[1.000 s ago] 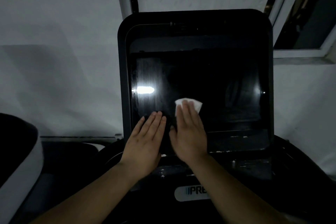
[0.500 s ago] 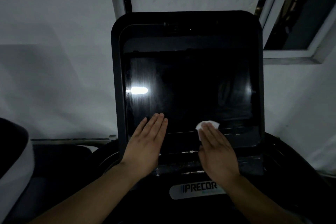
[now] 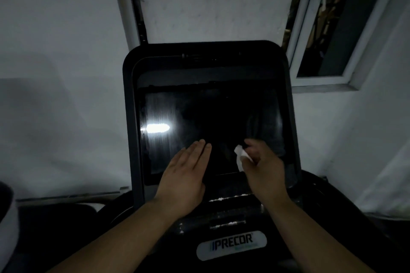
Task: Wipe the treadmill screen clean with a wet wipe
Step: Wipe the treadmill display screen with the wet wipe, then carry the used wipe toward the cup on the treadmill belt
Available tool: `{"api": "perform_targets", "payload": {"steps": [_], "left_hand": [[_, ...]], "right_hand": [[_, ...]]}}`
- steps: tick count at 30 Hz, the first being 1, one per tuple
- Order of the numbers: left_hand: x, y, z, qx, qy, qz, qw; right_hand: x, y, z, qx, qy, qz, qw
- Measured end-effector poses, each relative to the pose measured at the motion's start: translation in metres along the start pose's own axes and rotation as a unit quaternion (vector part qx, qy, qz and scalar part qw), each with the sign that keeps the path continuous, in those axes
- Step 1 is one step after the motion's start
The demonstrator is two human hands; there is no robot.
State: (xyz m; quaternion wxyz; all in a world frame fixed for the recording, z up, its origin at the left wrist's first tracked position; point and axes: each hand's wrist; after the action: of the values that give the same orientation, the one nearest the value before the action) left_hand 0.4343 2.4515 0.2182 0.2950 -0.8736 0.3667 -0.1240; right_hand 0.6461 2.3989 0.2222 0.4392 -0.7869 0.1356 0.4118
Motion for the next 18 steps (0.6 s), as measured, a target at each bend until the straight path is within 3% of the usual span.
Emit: {"api": "perform_targets", "payload": {"steps": [6,11,18], "left_hand": [[0.013,-0.018,-0.004,-0.006,0.011,0.022,1.0],[0.03,-0.021,-0.006,-0.022,0.023,0.046,0.998],[0.067,-0.02,-0.041,-0.006,-0.006,0.053,0.999]], "right_hand": [[0.008,-0.01,-0.024,-0.015,0.176,-0.169,0.97],[0.001,-0.009,-0.052,-0.01,0.239,-0.205,0.949],[-0.009,-0.005,-0.101,0.026,0.245,-0.242,0.939]]}}
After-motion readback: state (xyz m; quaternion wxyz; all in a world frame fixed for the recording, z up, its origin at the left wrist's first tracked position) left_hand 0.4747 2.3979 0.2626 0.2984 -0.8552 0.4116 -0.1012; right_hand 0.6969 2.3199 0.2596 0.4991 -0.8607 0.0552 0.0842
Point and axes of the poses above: each hand's wrist, its own y-axis away from the middle knuckle, its own z-axis out of the palm, x = y × z, and after that the axes turned 15 degrees about x, right-handed
